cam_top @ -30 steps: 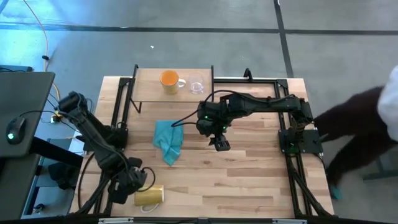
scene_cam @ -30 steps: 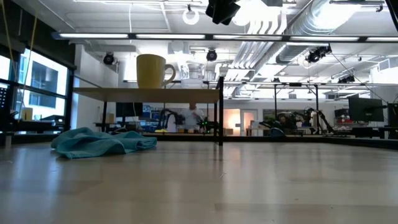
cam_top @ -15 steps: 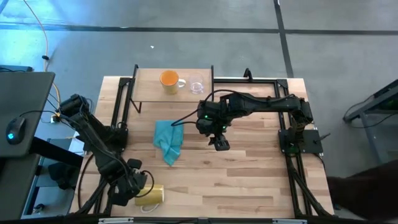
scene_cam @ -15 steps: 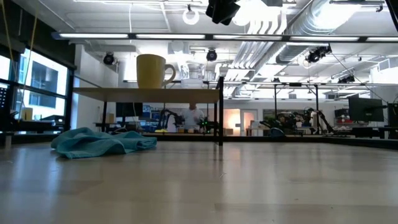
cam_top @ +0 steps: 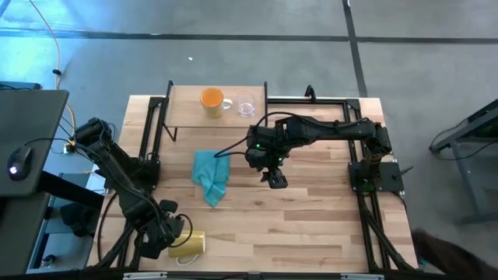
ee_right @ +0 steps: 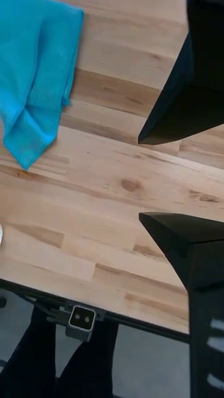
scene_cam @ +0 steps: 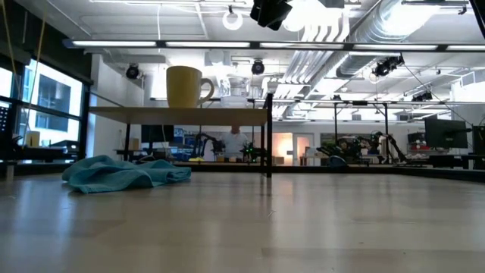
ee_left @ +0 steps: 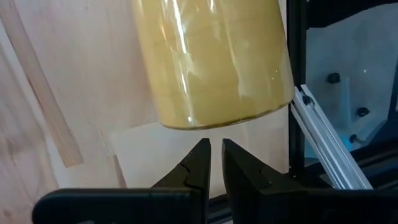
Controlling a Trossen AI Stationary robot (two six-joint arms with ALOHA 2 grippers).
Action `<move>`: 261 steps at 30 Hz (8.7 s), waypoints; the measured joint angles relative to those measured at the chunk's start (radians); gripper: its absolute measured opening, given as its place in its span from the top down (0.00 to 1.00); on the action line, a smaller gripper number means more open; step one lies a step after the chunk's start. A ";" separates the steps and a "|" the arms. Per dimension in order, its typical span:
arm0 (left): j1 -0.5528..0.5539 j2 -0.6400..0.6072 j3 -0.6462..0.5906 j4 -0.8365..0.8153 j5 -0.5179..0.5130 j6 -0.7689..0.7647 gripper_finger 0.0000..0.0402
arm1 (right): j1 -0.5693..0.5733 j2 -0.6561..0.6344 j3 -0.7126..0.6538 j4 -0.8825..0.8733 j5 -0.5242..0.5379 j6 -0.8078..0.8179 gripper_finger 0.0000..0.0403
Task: Stack small to large cups/mugs on shelf
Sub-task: Put the white mug on the shelf
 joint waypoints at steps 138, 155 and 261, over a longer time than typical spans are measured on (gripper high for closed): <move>0.000 0.117 0.000 0.292 -0.185 -0.977 0.39 | -0.105 -0.001 0.000 -0.051 -0.081 -0.275 0.55; 0.001 0.114 0.002 0.282 -0.292 -0.933 0.62 | -0.127 -0.001 0.000 -0.042 -0.081 -0.274 0.55; 0.422 0.103 0.148 -0.246 0.273 -0.334 0.86 | -0.124 0.000 0.001 0.021 -0.093 -0.232 0.55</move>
